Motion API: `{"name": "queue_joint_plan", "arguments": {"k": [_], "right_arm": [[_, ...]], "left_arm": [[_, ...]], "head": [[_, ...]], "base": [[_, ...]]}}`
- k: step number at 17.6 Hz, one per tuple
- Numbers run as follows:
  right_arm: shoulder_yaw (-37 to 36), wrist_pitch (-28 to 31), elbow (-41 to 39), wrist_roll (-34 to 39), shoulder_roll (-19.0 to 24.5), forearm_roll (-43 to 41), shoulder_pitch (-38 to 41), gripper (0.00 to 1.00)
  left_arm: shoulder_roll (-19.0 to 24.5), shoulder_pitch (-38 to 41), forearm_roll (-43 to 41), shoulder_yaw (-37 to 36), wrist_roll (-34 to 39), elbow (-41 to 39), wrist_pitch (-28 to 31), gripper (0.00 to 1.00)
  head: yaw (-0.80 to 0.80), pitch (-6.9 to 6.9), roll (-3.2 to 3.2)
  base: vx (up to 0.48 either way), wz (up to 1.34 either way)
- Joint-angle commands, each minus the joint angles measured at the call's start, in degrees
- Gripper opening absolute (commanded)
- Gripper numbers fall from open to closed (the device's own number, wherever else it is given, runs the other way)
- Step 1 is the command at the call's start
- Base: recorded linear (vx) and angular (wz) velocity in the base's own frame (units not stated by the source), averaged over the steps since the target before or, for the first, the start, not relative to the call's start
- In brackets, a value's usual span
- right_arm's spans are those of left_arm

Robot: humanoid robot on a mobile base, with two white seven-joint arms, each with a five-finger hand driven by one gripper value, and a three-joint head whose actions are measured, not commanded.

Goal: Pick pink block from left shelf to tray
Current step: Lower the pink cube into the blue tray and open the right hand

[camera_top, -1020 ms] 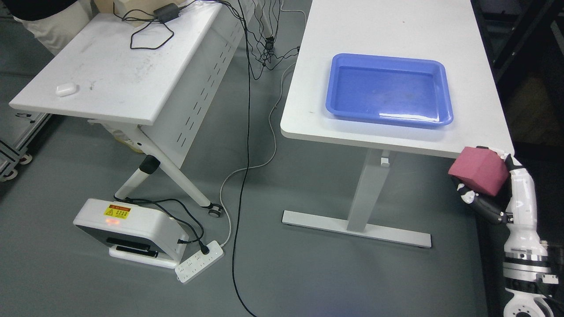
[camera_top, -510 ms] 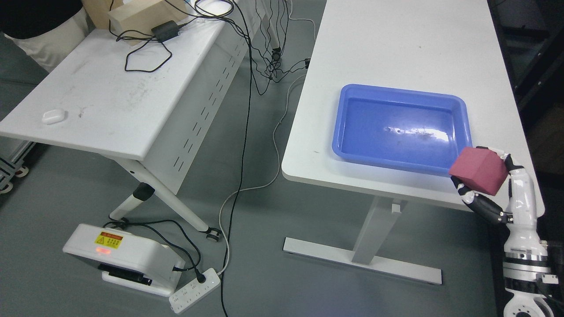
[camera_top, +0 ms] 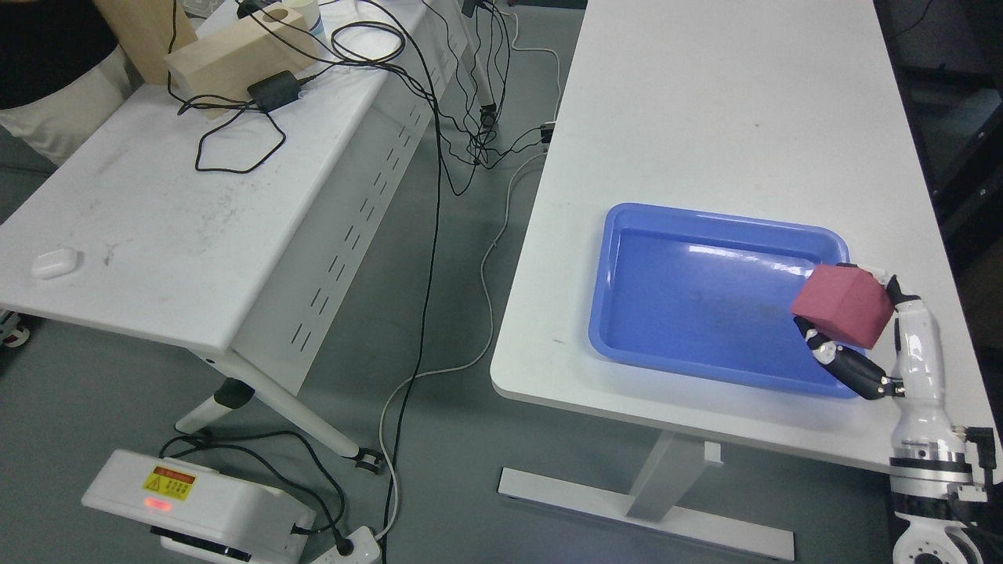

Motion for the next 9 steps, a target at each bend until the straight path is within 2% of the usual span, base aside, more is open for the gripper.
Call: {"name": "queue_joint_plan", "arguments": {"k": [1,5,8,9], "right_arm": [[1.55,0.43,0.78,3.3,-0.2,0.29,-0.04,0.08],[3.04,0.52,0.95,6.2,-0.02,0.29,-0.04,0.1],[3.31,1.74,1.74,9.98,0.06,-0.32,-0.13,0.18],[3.31,1.92,1.74,10.77,0.24,-0.76,-0.13,0.24]], "left_arm": [[1.0,0.53,-0.09,0.0,-0.03,0.0,-0.05,1.0],[1.0,0.53,-0.09,0.0,-0.03,0.0,-0.05,1.0],[1.0,0.53,-0.09,0.0,-0.03,0.0,-0.05,1.0],[1.0,0.53,-0.09,0.0,-0.03,0.0,-0.05,1.0]], "head": [[0.0,0.0,0.0],[0.0,0.0,0.0],[0.0,0.0,0.0],[0.0,0.0,0.0]], "base": [[0.222,0.02],[0.157,0.03],[0.131,0.02],[0.105,0.02]]}}
